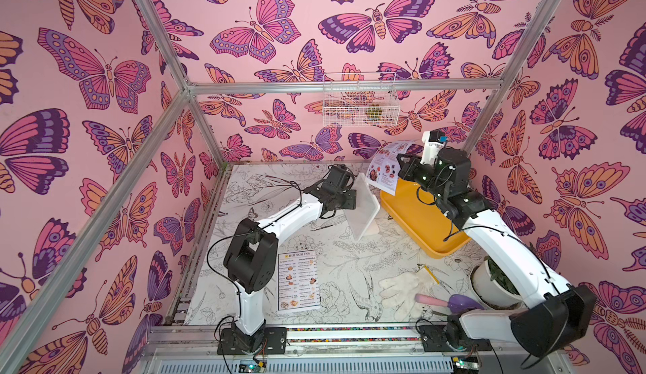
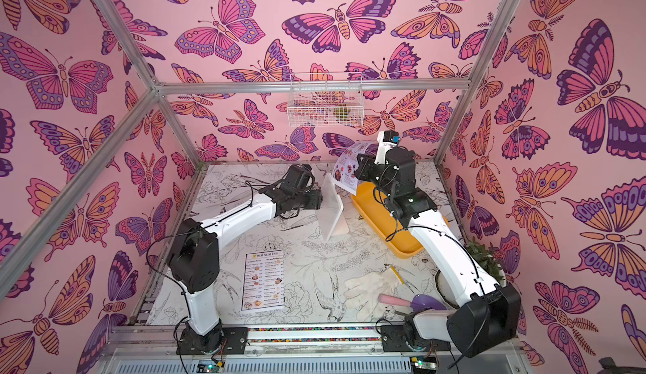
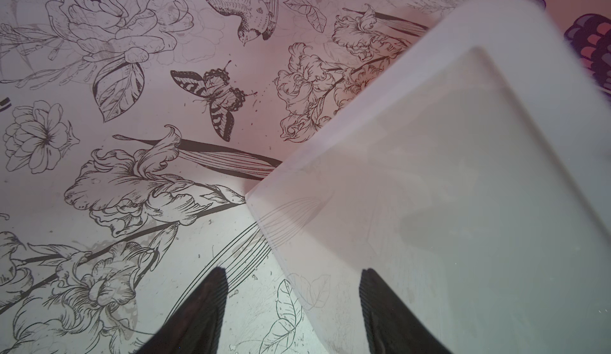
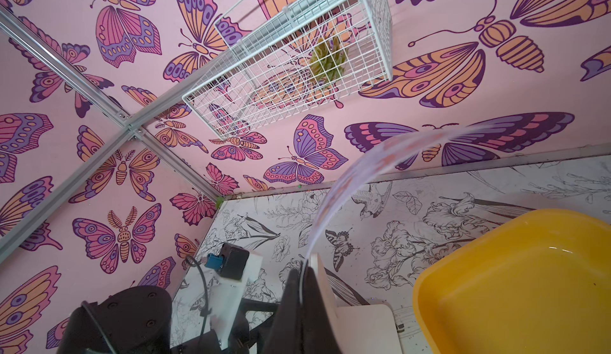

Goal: Replace the menus in the menu holders
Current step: Insert the menu into the menu holder.

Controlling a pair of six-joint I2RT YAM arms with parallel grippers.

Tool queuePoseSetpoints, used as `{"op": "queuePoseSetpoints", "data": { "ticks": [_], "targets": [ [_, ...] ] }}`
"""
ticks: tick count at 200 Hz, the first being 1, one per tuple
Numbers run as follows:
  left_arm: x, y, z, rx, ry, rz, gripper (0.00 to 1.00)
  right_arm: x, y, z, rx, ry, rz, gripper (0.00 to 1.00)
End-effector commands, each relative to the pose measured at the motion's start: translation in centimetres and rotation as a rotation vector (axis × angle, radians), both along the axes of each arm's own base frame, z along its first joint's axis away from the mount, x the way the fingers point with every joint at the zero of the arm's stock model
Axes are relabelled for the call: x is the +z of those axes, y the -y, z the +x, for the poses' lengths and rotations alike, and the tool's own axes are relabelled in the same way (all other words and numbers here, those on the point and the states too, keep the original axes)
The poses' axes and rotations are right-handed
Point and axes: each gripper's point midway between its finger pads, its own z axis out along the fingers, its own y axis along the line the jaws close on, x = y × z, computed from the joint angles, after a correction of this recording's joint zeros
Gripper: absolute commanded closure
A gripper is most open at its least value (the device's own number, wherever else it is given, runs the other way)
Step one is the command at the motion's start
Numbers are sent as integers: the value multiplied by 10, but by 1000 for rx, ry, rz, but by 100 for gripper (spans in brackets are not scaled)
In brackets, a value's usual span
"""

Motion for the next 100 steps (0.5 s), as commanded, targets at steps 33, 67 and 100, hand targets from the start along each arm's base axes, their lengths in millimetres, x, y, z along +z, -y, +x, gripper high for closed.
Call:
{"op": "queuePoseSetpoints", "data": {
  "ticks": [33, 67, 100],
  "targets": [
    [-2, 4, 5, 0, 14, 13, 34, 21, 4, -3, -7, 57, -10, 100],
    [-1, 4, 5, 1, 17, 14, 34, 19, 3, -3, 1, 49, -18, 100],
    [0, 5, 5, -3, 18, 13, 34, 17, 3, -3, -3, 48, -32, 100]
  ]
}}
